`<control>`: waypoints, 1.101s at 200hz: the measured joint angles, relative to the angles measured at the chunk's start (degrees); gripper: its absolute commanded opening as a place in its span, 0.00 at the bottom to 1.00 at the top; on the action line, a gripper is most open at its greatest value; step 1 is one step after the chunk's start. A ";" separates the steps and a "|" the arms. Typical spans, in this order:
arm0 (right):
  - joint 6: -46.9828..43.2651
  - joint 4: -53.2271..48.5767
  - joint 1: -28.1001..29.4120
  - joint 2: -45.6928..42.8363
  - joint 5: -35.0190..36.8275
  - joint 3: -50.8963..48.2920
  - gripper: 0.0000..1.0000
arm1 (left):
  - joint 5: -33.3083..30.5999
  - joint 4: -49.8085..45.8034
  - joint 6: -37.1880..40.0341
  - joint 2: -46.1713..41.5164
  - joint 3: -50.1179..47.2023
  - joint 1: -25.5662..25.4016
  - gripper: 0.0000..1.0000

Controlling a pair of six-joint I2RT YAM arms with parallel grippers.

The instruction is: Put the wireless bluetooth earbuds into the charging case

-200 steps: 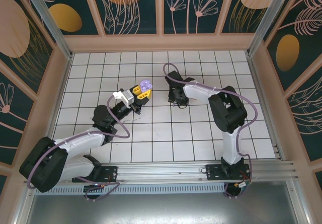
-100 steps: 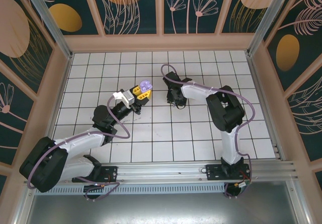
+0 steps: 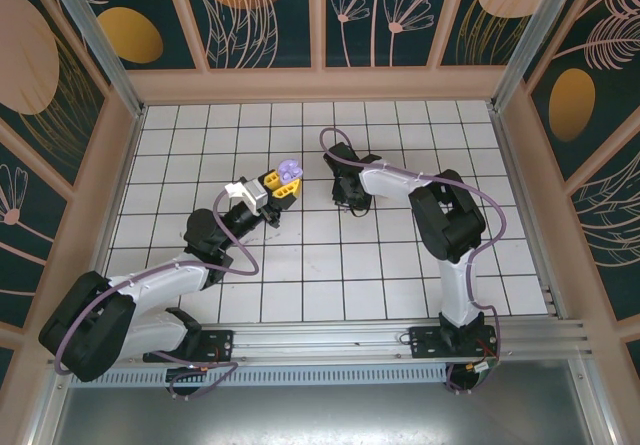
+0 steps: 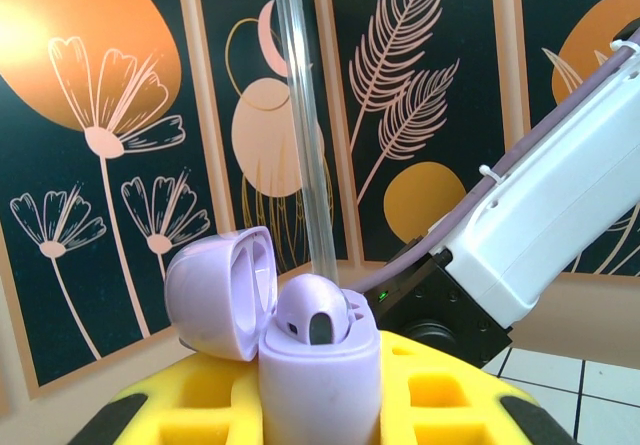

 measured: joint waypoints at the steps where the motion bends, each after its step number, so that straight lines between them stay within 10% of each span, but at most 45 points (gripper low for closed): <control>1: 0.00 0.02 0.00 0.00 -0.02 0.00 0.27 | 0.00 0.00 0.00 0.00 0.00 0.00 0.00; 220: 3.63 2.08 1.09 -0.96 2.10 -1.97 0.32 | 0.04 -0.02 -0.02 0.76 0.11 0.00 0.00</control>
